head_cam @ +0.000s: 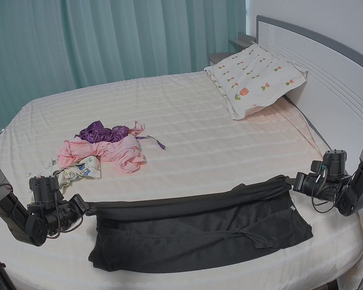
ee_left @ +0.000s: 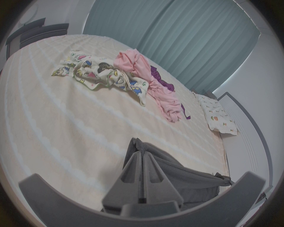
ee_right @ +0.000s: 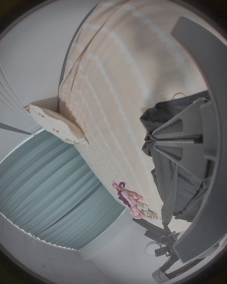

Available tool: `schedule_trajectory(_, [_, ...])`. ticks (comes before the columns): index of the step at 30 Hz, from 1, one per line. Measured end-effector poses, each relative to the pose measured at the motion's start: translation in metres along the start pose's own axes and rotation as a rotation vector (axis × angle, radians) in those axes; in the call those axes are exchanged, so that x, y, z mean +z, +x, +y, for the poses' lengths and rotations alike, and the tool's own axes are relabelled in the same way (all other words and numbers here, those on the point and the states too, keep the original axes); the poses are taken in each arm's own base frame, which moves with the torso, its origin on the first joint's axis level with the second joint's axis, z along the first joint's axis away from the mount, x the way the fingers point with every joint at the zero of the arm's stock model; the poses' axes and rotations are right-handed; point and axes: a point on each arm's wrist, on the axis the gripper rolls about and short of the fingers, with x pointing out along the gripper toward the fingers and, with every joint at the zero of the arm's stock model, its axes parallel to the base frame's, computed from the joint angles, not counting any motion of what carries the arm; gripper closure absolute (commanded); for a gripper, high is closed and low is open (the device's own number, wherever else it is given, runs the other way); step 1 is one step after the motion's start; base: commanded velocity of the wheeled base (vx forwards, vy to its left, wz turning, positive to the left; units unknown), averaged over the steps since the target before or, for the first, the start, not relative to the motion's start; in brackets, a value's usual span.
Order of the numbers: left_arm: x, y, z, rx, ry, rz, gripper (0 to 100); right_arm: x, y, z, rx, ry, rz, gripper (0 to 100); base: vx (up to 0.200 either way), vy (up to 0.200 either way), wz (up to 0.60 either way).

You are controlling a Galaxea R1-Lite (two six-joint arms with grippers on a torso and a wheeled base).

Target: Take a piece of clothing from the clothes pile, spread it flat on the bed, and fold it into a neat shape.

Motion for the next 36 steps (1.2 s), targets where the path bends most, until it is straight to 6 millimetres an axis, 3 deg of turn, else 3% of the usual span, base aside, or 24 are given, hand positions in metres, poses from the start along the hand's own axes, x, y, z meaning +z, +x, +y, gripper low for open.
schedule_trajectory(12, [-0.024, -0.001, 0.015, 0.045, -0.01, 0.092, 100, -0.041, -0.011, -0.015, -0.028, 0.007, 0.064, 100, 0.0, 0.0, 0.0])
schedule_trajectory(19, [-0.033, 0.002, 0.021, 0.046, -0.011, 0.096, 100, -0.054, -0.019, -0.017, -0.032, 0.006, 0.08, 100, 0.0, 0.0, 0.0])
schedule_trajectory(20, [-0.034, 0.002, 0.022, 0.047, -0.012, 0.098, 100, -0.056, -0.02, -0.018, -0.033, 0.007, 0.084, 0, 0.0, 0.0, 0.0])
schedule_trajectory(22, [-0.037, 0.002, 0.024, 0.054, -0.013, 0.109, 100, -0.06, -0.023, -0.018, -0.038, 0.009, 0.097, 0, 0.0, 0.0, 0.0])
schedule_trajectory(23, [-0.039, 0.002, 0.025, 0.058, -0.013, 0.114, 0, -0.062, -0.024, -0.018, -0.04, 0.01, 0.104, 0, 0.0, 0.0, 0.0])
schedule_trajectory(36, [-0.041, -0.007, 0.031, 0.046, -0.076, 0.11, 0, -0.049, -0.032, -0.014, -0.013, 0.022, 0.02, 0, 0.0, 0.0, 0.0])
